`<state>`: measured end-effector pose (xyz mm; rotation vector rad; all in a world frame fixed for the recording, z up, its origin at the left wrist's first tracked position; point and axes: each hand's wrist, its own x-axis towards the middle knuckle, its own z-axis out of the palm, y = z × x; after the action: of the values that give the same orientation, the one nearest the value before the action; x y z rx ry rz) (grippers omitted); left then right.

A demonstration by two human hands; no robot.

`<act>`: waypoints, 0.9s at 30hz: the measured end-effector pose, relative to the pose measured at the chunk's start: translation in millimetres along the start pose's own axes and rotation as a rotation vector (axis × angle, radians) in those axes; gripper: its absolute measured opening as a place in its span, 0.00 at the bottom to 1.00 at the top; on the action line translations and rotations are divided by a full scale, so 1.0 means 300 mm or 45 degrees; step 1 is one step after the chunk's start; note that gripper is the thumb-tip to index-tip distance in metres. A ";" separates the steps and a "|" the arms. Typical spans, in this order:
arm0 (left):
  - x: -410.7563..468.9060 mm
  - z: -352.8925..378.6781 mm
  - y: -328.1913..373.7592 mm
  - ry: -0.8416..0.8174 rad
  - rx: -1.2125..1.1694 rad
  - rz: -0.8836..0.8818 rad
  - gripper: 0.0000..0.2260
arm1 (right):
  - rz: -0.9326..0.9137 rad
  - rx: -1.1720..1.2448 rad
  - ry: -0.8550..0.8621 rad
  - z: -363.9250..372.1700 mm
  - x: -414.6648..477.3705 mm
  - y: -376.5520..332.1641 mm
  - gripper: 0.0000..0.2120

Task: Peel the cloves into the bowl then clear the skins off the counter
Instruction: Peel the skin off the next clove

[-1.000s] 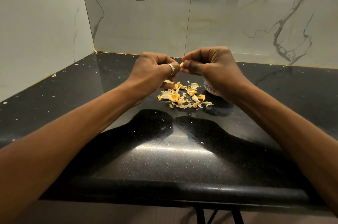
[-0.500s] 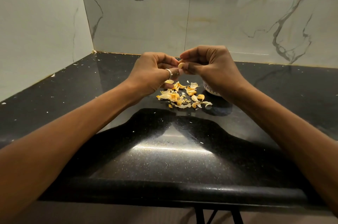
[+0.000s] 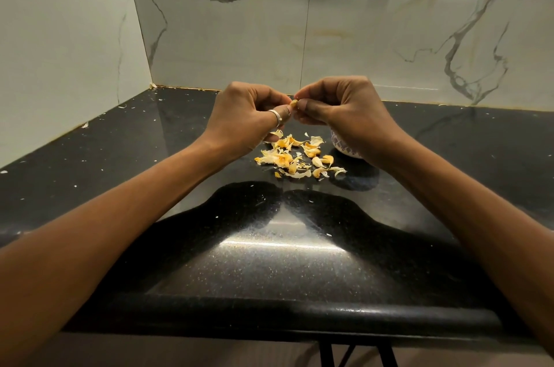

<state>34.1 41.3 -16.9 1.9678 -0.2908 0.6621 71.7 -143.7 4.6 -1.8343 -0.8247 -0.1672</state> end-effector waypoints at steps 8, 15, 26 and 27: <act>-0.001 -0.001 -0.008 -0.005 0.081 0.136 0.10 | -0.025 -0.062 0.006 0.004 0.001 0.003 0.04; -0.003 0.000 -0.018 0.059 0.285 0.296 0.09 | -0.060 -0.211 -0.009 0.001 0.006 0.011 0.04; -0.008 -0.009 0.000 0.043 0.564 0.465 0.06 | -0.415 -0.751 0.022 0.014 -0.008 0.023 0.05; -0.009 -0.009 0.001 0.038 0.577 0.471 0.06 | -0.415 -0.762 0.015 0.015 -0.009 0.025 0.05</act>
<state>31.0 43.2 -17.2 2.3554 -0.5317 1.0679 73.0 -142.5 -4.4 -2.2285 -1.1483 -0.6943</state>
